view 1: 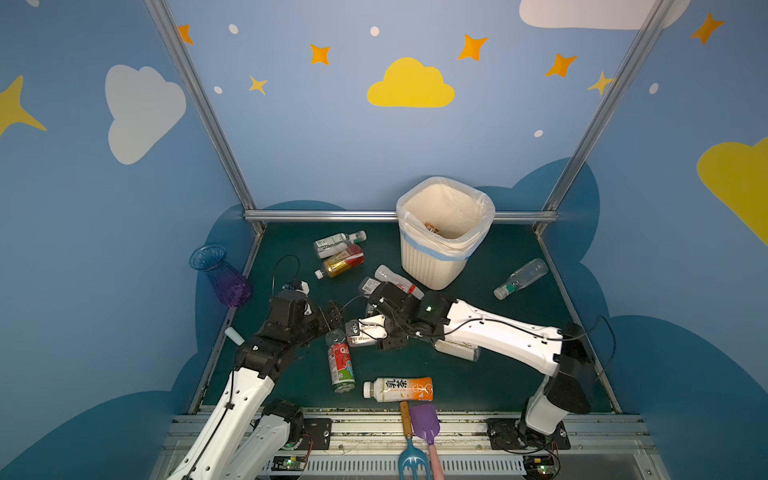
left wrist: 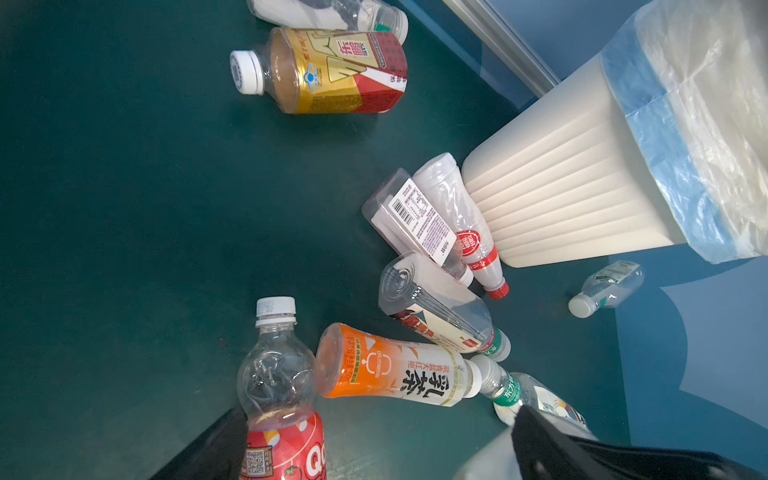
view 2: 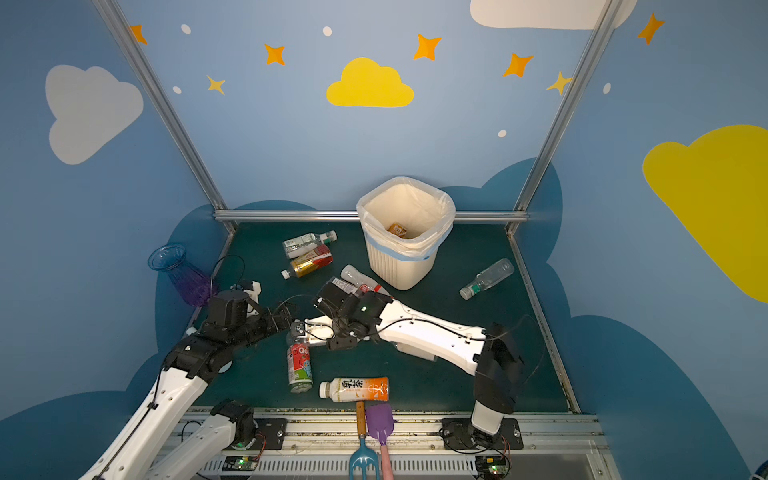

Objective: Throw the plastic bottles in the bin

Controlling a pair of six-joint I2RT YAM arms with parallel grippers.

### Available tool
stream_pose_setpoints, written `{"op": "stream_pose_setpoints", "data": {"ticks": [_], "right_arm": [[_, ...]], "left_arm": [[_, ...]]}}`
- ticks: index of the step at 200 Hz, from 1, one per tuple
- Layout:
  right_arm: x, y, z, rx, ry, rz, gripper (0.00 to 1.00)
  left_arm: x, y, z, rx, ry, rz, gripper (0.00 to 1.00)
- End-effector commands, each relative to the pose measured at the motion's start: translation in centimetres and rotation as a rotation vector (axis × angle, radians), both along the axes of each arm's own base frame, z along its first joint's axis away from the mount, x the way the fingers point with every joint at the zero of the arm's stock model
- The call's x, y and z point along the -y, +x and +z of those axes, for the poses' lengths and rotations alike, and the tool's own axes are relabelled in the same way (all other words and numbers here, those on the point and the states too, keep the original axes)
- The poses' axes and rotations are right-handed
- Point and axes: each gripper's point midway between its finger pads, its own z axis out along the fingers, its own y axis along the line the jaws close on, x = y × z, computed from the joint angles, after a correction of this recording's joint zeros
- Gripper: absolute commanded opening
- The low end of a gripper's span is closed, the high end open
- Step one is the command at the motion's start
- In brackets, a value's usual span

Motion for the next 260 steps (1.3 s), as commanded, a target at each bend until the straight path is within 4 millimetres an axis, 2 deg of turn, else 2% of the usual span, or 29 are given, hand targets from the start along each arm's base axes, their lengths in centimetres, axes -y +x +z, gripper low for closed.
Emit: {"op": "stream_pose_setpoints", "data": {"ticks": [1,21,29,42,55,64,67,74,80,86,93,111,130,150,164,180,215,236,260], "right_arm": [[0.5,4.0,8.2,0.195,0.238,-0.141,0.39],[2.3,9.2,15.6,0.312,0.442,-0.278,0.38],[3.2,11.2,17.7,0.339,0.493,-0.329,0.38],[5.7,15.8,21.2,0.385,0.569,-0.458,0.37],[8.3,20.0,22.9,0.399,0.603,-0.584,0.37],[10.0,22.9,23.4,0.382,0.622,-0.673,0.40],[10.7,23.8,23.5,0.378,0.627,-0.702,0.44],[12.0,26.0,23.3,0.359,0.629,-0.772,0.62],[13.1,27.6,23.2,0.347,0.627,-0.826,0.72],[14.3,28.7,23.2,0.328,0.613,-0.893,0.78],[15.1,28.9,23.2,0.305,0.601,-0.942,0.83],[16.8,26.9,23.8,0.206,0.618,-1.024,0.84],[18.3,23.7,24.4,0.137,0.715,-1.061,0.84],[20.5,19.8,22.7,0.079,0.798,-1.099,0.84],[22.5,16.3,19.5,-0.011,0.817,-1.150,0.82],[24.4,12.7,15.0,-0.119,0.810,-1.218,0.74],[26.3,5.8,6.0,-0.347,0.769,-1.289,0.69],[26.7,3.2,2.3,-0.451,0.717,-1.319,0.66],[26.7,1.8,-0.5,-0.522,0.672,-1.341,0.62]], "left_arm": [[-0.6,0.2,1.5,0.035,0.027,0.012,1.00],[-0.3,0.5,1.7,0.037,0.014,0.008,1.00],[-0.1,0.7,1.8,0.034,0.007,0.002,1.00],[0.2,0.8,1.8,0.028,-0.006,-0.004,1.00],[0.3,0.9,1.7,0.020,-0.009,-0.006,1.00],[0.3,0.9,1.5,0.013,-0.006,-0.008,1.00],[0.3,0.9,1.5,0.011,-0.005,-0.008,1.00],[0.2,0.8,1.4,0.005,-0.002,-0.008,1.00],[0.2,0.7,1.4,0.001,0.000,-0.009,1.00],[0.2,0.6,1.4,-0.005,0.002,-0.009,1.00],[0.1,0.4,1.2,-0.015,0.008,-0.010,1.00],[-0.3,-0.3,0.6,-0.044,0.030,-0.006,1.00],[-0.4,-0.9,-0.4,-0.077,0.033,-0.006,1.00],[-0.4,-1.6,-2.0,-0.130,0.032,-0.009,1.00],[-0.3,-2.0,-3.2,-0.171,0.031,-0.010,1.00],[-0.4,-2.5,-4.6,-0.221,0.034,-0.005,0.99],[-0.6,-3.2,-7.1,-0.327,0.052,0.018,0.99],[-0.5,-3.2,-7.9,-0.360,0.042,0.028,1.00],[0.0,-3.0,-8.4,-0.386,0.015,0.036,0.99]]}}
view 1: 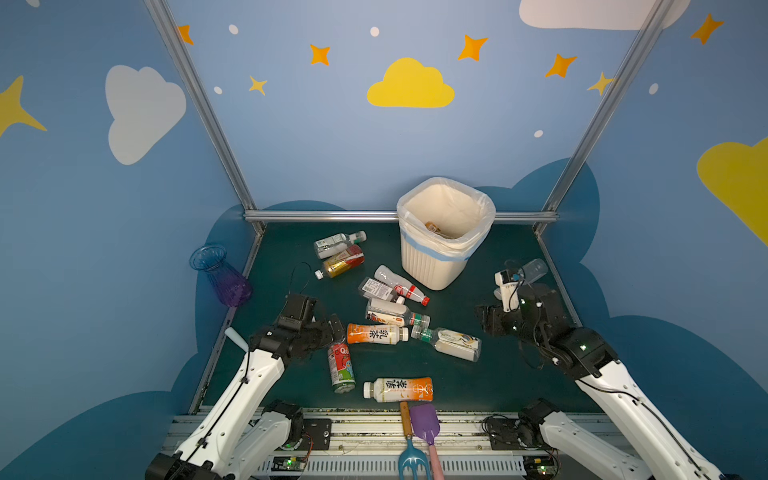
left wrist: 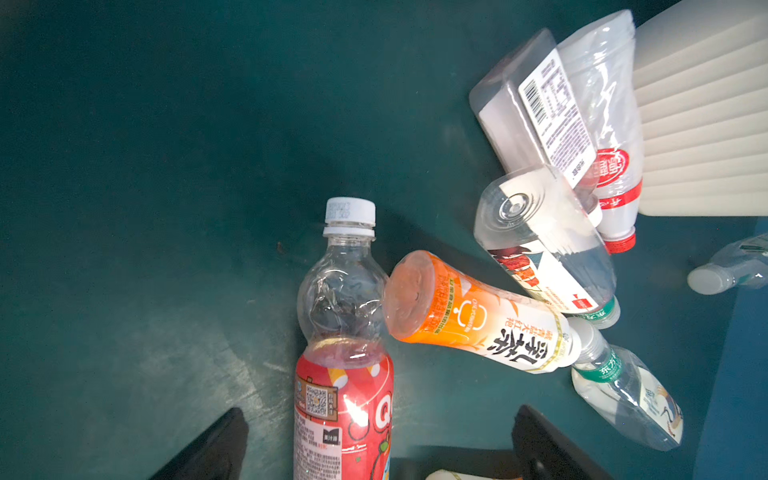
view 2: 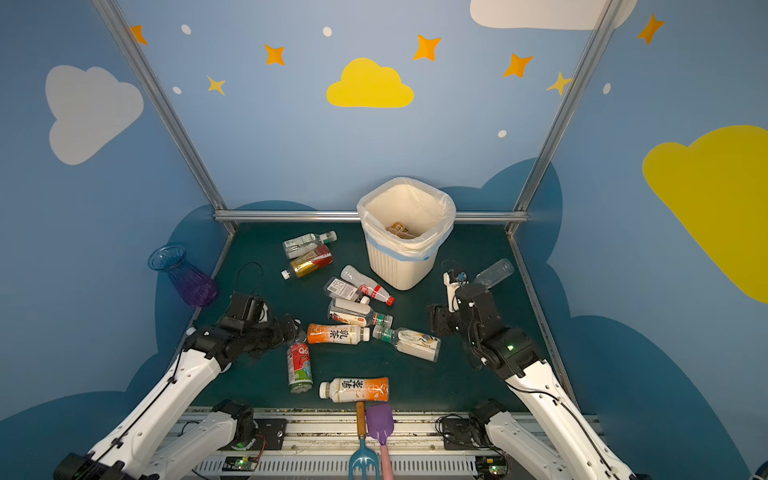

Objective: Throw the plastic bottles in the bin

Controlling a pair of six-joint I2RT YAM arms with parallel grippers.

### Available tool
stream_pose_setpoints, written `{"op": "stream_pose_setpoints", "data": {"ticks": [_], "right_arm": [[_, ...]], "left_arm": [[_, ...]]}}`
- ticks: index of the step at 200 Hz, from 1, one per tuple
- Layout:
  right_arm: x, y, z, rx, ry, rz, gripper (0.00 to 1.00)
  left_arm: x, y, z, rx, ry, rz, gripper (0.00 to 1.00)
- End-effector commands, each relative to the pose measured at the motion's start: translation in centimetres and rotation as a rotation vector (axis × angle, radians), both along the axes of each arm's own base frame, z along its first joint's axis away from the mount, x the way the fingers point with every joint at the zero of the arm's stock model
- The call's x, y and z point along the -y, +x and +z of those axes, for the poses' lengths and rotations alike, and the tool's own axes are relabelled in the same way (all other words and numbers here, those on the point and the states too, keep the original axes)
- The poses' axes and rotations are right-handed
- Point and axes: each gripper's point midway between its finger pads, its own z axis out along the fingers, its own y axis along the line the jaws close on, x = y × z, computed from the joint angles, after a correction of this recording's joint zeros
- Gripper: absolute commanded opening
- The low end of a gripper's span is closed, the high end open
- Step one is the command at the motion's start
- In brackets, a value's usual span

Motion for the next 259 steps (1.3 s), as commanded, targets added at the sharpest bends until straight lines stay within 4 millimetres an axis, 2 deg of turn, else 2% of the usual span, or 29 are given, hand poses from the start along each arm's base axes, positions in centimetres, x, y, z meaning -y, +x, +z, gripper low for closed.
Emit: {"op": "stream_pose_setpoints", "data": {"ticks": [1,27,70,108,129,152,174,206,236,259], "right_arm": [[-0.6,-1.8,-1.9,-0.096,0.075,0.003,0.61],[-0.8,-2.5,-3.5,-0.149,0.065,0.015,0.57],[-0.8,-2.7,-5.6,-0.190,0.030,0.017,0.57],[-1.9,-2.7,-6.4,-0.214,0.041,0.054,0.57],[-2.4,-2.6,-6.4,-0.213,0.039,0.071,0.57],[-2.8,-2.4,-6.4,-0.204,0.035,0.083,0.58],[-3.3,-2.2,-6.3,-0.202,0.037,0.097,0.58],[-3.7,-2.1,-6.2,-0.199,0.034,0.114,0.58],[-4.0,-2.0,-5.9,-0.188,0.043,0.123,0.58],[-4.3,-1.9,-5.5,-0.179,0.050,0.131,0.58]], "left_arm": [[0.4,-0.3,-0.8,-0.043,-0.027,0.020,0.99],[0.8,-0.8,-1.3,-0.068,-0.031,0.010,0.98],[0.9,-2.5,-2.3,-0.092,-0.006,0.013,0.98],[1.0,-3.1,-3.2,-0.123,0.026,0.018,0.93],[0.9,-2.7,-2.9,-0.111,0.041,0.020,0.93],[0.9,-0.8,-0.7,-0.050,0.083,0.007,0.93],[1.4,2.1,1.6,0.005,0.125,-0.031,0.93],[3.3,6.4,3.1,0.018,0.132,-0.071,0.94],[6.0,10.5,2.4,-0.022,0.045,-0.075,0.93],[7.2,13.0,0.3,-0.136,0.015,-0.096,0.88]]}}
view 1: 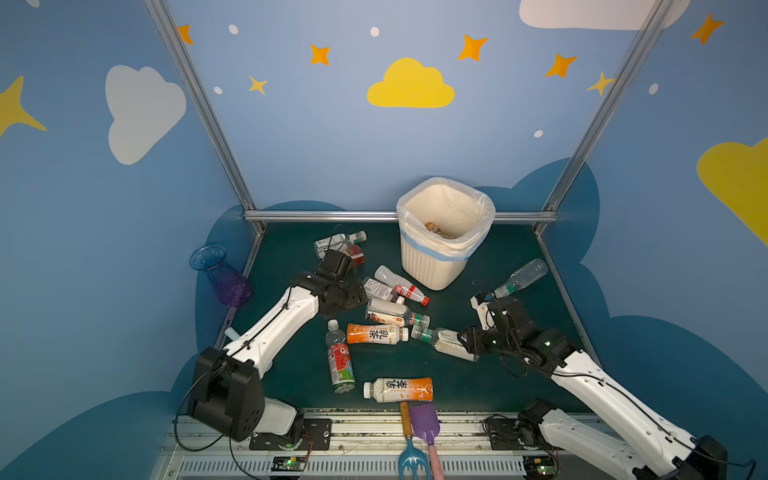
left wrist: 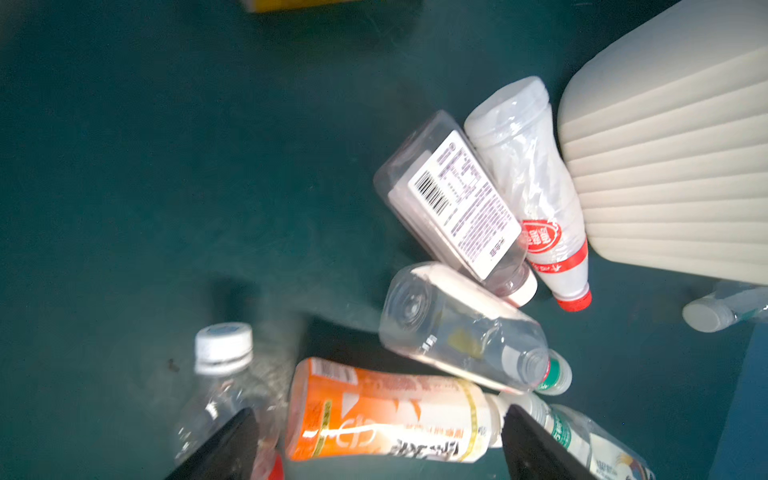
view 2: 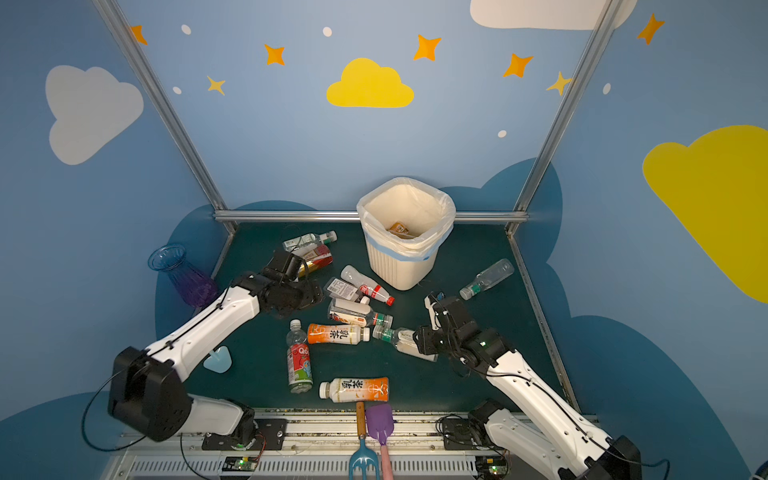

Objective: Throw the plastic bottles in the bin

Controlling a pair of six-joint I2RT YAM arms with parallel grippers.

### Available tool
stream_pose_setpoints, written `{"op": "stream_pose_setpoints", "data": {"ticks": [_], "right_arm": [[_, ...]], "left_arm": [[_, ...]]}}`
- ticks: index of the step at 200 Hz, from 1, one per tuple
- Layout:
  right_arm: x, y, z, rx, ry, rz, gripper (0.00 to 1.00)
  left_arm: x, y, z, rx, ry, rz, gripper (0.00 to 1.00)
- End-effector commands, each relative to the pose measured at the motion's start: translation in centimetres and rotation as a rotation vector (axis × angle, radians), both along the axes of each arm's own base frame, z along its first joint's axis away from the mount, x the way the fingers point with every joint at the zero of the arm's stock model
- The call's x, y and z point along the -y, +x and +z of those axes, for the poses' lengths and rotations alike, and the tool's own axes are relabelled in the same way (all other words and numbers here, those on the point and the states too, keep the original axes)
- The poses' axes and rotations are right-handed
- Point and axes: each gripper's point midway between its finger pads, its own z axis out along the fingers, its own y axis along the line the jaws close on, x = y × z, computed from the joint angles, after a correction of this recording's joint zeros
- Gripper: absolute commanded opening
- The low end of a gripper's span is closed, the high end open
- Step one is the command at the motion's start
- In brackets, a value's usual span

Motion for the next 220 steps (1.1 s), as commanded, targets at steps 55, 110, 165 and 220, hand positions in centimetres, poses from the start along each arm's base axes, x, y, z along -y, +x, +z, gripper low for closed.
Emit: {"op": "stream_pose_setpoints", "data": {"ticks": [55,110,165,220], "right_arm": [[-0.7,0.7,1.6,0.048,0.017,0.023,0.59],[-0.3,0.7,1.5,0.064,0.006,0.017,0.60],[0.0,0.7,1.0,0.063,-0.016,0.015,0.62],[0.3,0.8,0.6,0.072,-0.034,0.019,0.65]], "left_arm": [[4.1,5.8,-5.6,-0.204,-0.096,-0.034,0.86],[4.1,7.3,-7.2,-0.216,-0.070,-0.019,0.94],[4.7,8.9,-8.5,-0.218,-0.072,-0.013,0.94],[5.0,10.4,-8.8,-0.197,-0.067,-0.011,0.95]]}}
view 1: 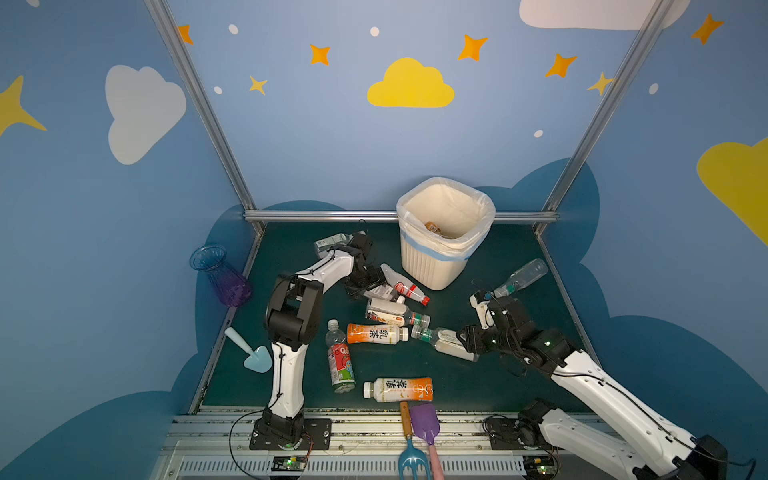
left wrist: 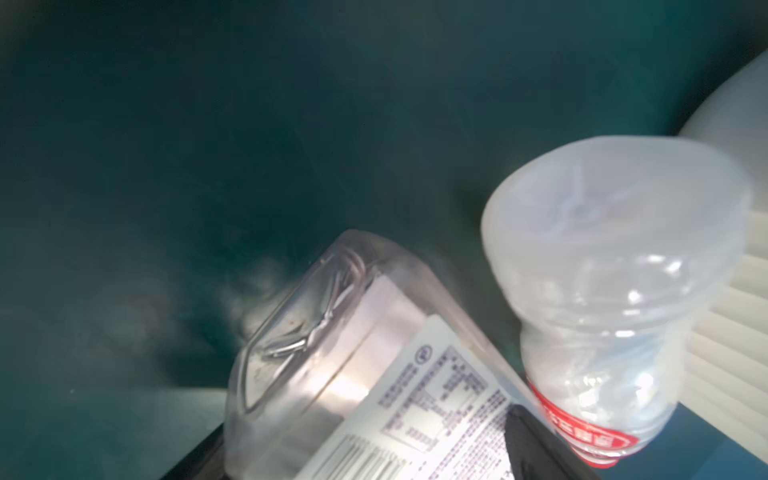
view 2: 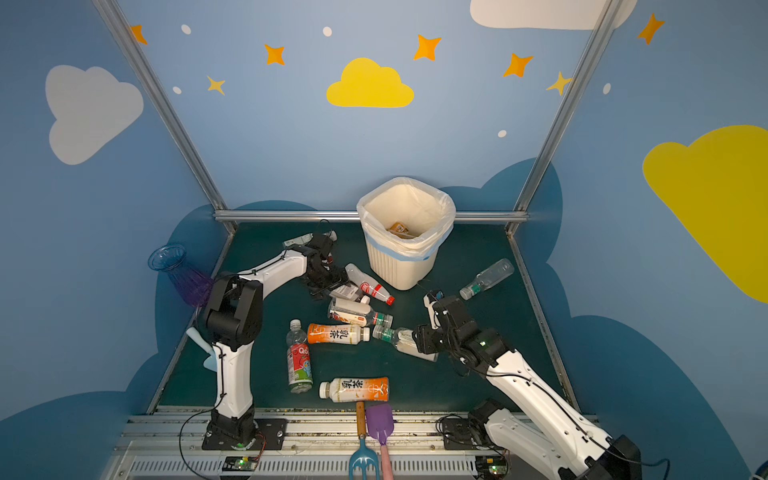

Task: Throw the plastic bottles in the bin
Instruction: 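Lower the left gripper around the clear barcode-label bottle beside the bin and close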

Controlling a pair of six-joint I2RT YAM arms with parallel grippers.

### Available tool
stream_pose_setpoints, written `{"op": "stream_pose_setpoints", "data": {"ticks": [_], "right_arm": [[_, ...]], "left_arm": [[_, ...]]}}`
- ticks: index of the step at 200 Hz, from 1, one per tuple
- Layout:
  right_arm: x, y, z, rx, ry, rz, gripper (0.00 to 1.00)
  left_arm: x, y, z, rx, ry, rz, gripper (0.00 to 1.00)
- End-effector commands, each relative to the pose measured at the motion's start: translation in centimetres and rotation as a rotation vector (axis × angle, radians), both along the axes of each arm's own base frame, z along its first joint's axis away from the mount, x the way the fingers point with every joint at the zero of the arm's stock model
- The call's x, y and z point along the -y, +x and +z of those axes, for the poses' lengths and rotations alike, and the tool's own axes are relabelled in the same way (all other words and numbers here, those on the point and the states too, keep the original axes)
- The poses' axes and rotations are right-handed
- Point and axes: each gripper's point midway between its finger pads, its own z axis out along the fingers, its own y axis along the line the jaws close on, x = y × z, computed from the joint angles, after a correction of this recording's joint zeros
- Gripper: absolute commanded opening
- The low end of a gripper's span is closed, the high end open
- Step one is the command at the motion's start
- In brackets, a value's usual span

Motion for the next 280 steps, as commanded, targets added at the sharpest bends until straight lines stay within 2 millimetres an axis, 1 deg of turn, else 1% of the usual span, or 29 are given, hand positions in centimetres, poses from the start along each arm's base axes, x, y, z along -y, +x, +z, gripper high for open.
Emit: {"op": "stream_pose_setpoints", "data": {"ticks": [1,50,119,139,157,162,182,218,248,280], "right_arm": [[0.2,0.4,0.4,0.036,-0.008,0.003,0.65],[0.1,0.7,-0.1,0.024,-0.025,0.007,0.65],[0.4,0.9,-0.3,0.016,-0.042,-0.001,0.66],[0.4,0.9,-0.3,0.016,-0.042,-0.003,0.66],[0.5,0.9,-0.2,0.015,-0.044,-0.009,0.66],[0.5,1.0,-0.2,0.016,-0.044,-0.010,0.66],[0.6,1.0,-0.1,0.018,-0.044,-0.015,0.66],[0.6,1.1,0.2,0.018,-0.041,-0.022,0.66],[0.6,1.1,0.4,0.018,-0.042,-0.027,0.66],[0.6,1.2,0.5,0.015,-0.039,-0.035,0.66]], "left_arm": [[-0.1,1.0,0.2,0.014,0.016,0.007,0.95],[0.5,1.8,-0.5,0.007,0.012,-0.006,0.95],[0.9,2.2,-1.2,-0.007,0.014,-0.031,0.94],[1.0,2.3,-1.2,0.000,0.008,-0.037,0.88],[1.0,2.5,-0.9,0.012,0.005,-0.040,0.74],[1.0,2.5,-0.8,0.015,0.004,-0.040,0.71],[1.0,2.7,-0.6,0.025,0.005,-0.039,0.70],[0.8,3.0,0.3,0.055,0.004,-0.041,0.69],[0.5,3.4,2.4,0.118,0.000,-0.033,0.59],[0.0,3.5,4.8,0.182,0.003,-0.035,0.60]]}}
